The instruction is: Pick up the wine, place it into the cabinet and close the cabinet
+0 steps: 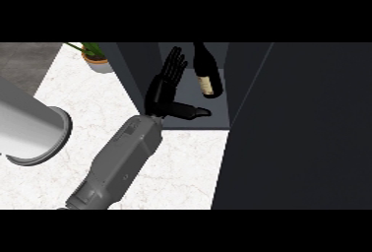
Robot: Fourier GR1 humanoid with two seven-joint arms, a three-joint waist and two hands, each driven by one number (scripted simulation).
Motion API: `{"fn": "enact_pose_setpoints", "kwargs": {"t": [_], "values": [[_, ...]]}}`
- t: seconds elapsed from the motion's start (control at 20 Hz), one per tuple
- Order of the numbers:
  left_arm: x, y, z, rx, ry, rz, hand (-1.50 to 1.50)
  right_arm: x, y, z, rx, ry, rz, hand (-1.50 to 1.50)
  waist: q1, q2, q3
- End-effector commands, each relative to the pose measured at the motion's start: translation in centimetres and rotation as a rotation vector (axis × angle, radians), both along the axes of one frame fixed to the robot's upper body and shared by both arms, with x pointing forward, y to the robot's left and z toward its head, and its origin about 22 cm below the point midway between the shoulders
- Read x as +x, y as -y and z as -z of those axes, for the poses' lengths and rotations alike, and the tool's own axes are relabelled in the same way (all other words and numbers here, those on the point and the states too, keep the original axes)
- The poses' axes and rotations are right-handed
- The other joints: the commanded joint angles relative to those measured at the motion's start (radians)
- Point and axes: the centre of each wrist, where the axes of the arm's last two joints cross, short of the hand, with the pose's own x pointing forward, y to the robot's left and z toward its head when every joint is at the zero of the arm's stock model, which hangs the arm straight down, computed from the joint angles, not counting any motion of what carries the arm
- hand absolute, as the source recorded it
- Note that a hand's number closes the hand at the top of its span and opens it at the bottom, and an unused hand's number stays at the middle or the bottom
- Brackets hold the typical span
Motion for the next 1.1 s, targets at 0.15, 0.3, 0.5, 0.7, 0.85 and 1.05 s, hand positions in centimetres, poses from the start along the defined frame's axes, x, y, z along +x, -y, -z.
{"fn": "enact_pose_setpoints", "kwargs": {"t": [0.15, 0.3, 0.5, 0.7, 0.85, 1.05], "values": [[-6.0, 0.2, 3.1, -0.036, -0.038, 0.02, -1.5, -2.1, 0.3, -4.3, 0.091, 0.018, -0.029, -1.5, 0.018, 0.002, 0.0], [-7.0, -0.3, 2.1, -0.042, -0.02, 0.014, -1.5, -3.0, 0.2, -5.3, 0.109, 0.019, -0.025, -1.5, 0.01, 0.002, 0.0], [-10.4, 0.0, 2.5, -0.075, -0.043, 0.004, -1.5, -2.8, 0.1, -4.8, 0.081, 0.023, -0.044, -1.5, 0.003, 0.006, 0.0], [-11.3, -5.0, 1.8, -0.081, -0.044, -0.006, -1.5, -3.0, 0.6, -5.8, 0.057, 0.028, -0.05, -1.5, 0.0, 0.01, 0.0], [-13.3, -5.6, 2.3, -0.137, -0.056, 0.01, -1.5, -2.1, 0.3, -4.3, 0.006, 0.017, -0.078, -1.5, -0.001, 0.013, 0.0], [-13.9, -8.4, 1.9, -0.123, -0.042, -0.003, -1.5, -1.9, 0.3, -3.8, -0.013, 0.004, -0.153, -1.5, -0.005, 0.014, 0.001]]}}
